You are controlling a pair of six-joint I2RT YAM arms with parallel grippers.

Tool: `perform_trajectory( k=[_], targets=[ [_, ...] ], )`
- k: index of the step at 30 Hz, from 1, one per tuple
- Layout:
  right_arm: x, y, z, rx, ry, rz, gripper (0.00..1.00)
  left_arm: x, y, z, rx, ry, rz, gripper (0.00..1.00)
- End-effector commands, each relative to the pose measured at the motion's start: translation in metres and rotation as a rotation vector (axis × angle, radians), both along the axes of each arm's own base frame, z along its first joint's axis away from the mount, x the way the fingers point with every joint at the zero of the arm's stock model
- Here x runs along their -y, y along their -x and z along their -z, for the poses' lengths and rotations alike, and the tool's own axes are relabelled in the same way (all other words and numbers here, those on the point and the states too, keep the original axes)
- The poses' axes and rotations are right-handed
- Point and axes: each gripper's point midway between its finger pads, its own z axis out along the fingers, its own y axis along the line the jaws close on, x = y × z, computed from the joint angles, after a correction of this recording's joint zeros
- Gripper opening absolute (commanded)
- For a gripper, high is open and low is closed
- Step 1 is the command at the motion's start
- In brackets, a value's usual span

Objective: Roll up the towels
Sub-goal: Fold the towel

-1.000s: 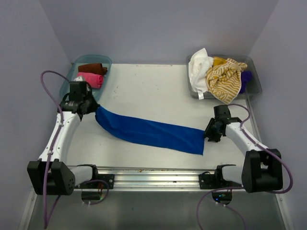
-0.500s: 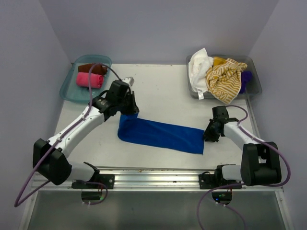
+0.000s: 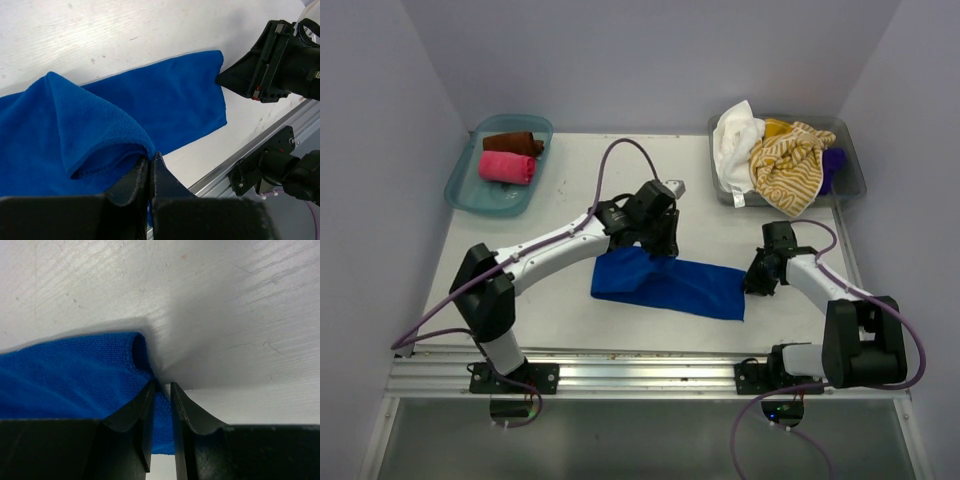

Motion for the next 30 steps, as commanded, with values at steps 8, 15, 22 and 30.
perform_trajectory(
  k=[8, 15, 22, 30],
  targets=[
    [-0.004, 0.004, 0.015, -0.028, -0.015, -0.001, 0.23, 0.082, 0.013, -0.002, -0.038, 0.047, 0.143, 0.0],
    [-0.009, -0.003, 0.011, -0.01, -0.038, 0.002, 0.19, 0.107, 0.022, 0.021, -0.093, 0.074, 0.19, 0.0],
    [-0.007, -0.002, 0.014, -0.025, -0.031, 0.008, 0.19, 0.122, 0.023, 0.034, -0.117, 0.082, 0.207, 0.0],
    [-0.004, 0.002, 0.015, -0.035, -0.016, 0.015, 0.2, 0.132, 0.024, 0.039, -0.135, 0.095, 0.219, 0.0]
  ],
)
